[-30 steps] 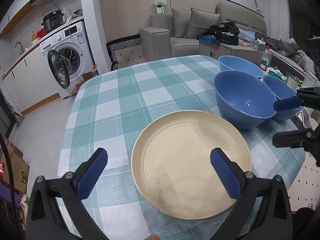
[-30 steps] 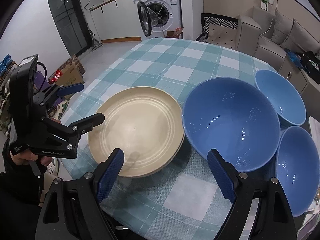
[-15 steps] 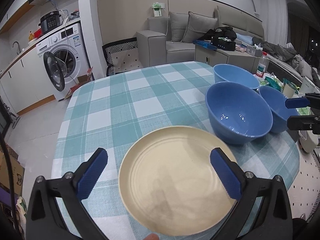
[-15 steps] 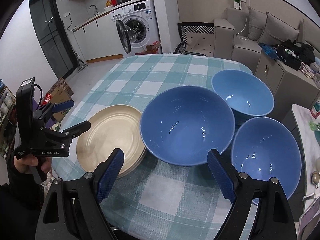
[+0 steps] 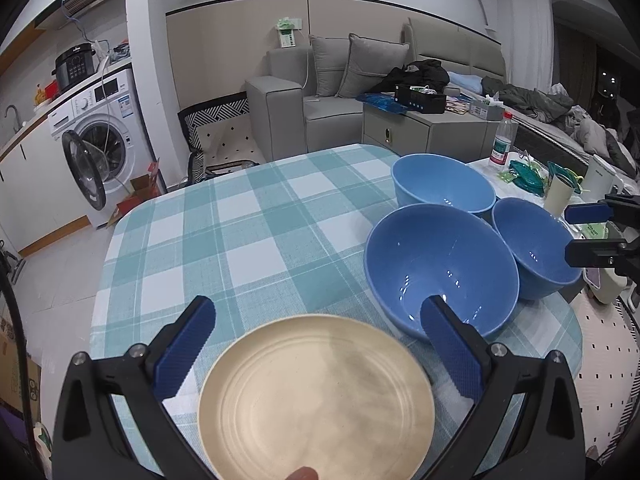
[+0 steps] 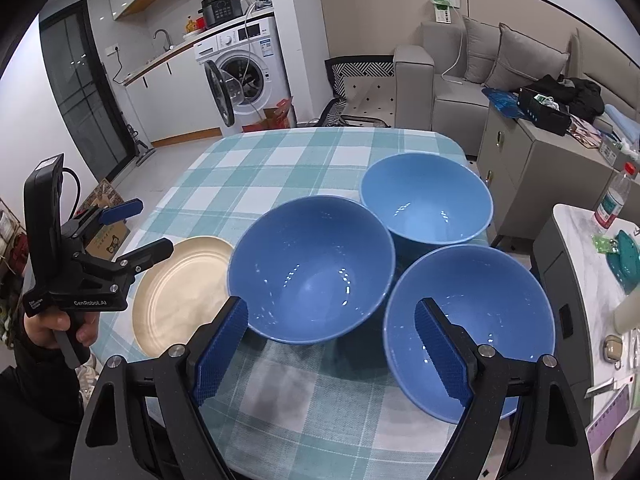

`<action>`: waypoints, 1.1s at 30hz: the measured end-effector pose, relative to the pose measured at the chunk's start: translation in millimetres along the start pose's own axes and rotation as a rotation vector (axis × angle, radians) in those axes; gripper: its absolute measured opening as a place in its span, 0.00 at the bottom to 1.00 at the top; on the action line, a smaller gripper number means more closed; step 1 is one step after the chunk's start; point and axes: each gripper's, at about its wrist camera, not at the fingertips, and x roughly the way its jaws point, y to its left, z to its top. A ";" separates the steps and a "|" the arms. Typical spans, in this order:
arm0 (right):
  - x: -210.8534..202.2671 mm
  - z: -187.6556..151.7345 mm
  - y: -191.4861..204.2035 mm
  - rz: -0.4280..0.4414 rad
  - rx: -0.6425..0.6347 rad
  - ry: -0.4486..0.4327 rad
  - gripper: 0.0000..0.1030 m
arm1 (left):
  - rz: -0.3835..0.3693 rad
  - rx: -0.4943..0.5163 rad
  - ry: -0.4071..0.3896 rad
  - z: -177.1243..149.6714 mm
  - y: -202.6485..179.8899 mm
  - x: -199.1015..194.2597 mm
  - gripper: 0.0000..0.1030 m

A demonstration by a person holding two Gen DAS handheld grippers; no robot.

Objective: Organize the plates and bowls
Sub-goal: 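Pull both tools back from the plate stack past the blue bowls, then move both open grippers forward onto the rim of a blue bowl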

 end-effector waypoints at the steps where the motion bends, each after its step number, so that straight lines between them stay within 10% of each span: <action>1: -1.0 0.5 -2.0 -0.001 0.003 -0.002 0.85 | -0.001 0.002 -0.003 2.8 -1.6 0.7 1.00; 33: -26.8 32.9 -81.9 -0.061 0.150 -0.130 0.85 | -0.071 0.035 -0.031 79.8 -38.9 41.4 1.00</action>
